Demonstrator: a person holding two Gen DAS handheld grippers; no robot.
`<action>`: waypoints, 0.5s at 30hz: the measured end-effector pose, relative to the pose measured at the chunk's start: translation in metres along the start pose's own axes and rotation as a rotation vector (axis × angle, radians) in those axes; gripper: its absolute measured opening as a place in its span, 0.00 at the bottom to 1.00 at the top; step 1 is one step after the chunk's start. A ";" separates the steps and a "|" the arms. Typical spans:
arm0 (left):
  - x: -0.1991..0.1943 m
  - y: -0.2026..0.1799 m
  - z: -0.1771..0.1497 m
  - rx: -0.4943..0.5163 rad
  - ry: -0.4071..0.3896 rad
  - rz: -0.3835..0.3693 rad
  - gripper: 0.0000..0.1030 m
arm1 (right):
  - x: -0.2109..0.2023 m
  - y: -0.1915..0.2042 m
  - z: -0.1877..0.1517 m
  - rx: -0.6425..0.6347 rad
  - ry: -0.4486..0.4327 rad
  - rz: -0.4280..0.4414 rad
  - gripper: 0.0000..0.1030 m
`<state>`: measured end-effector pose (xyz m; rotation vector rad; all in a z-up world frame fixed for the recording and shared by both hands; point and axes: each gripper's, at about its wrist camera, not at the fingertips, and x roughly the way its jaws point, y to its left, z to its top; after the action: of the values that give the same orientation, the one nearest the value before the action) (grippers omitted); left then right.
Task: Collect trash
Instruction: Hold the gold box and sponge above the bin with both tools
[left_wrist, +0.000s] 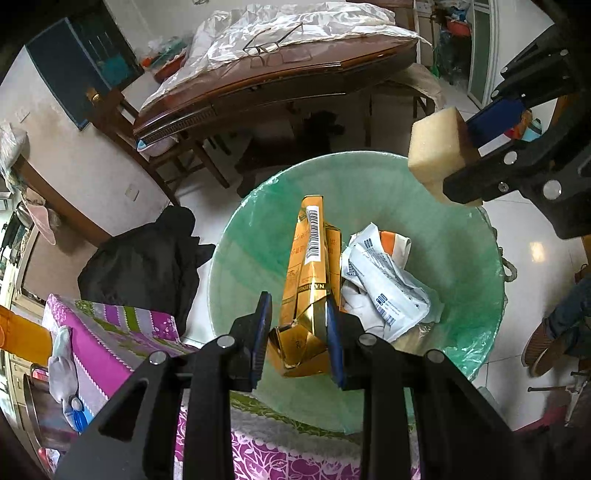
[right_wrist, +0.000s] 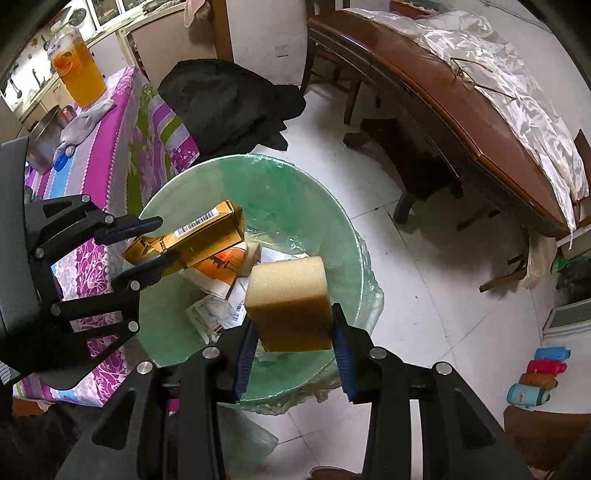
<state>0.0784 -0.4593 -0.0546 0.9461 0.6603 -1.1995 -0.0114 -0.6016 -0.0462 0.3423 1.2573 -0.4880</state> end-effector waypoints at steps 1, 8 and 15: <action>0.000 0.000 0.000 0.000 0.001 0.000 0.26 | 0.000 0.000 0.000 -0.002 0.001 -0.001 0.38; 0.001 0.001 0.000 -0.004 0.000 0.002 0.26 | 0.001 -0.002 0.001 -0.010 0.010 -0.006 0.38; 0.003 0.001 0.000 -0.009 -0.003 0.001 0.26 | 0.000 0.000 0.003 -0.023 0.008 -0.009 0.38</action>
<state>0.0801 -0.4606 -0.0567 0.9369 0.6624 -1.1954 -0.0094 -0.6028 -0.0451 0.3197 1.2714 -0.4797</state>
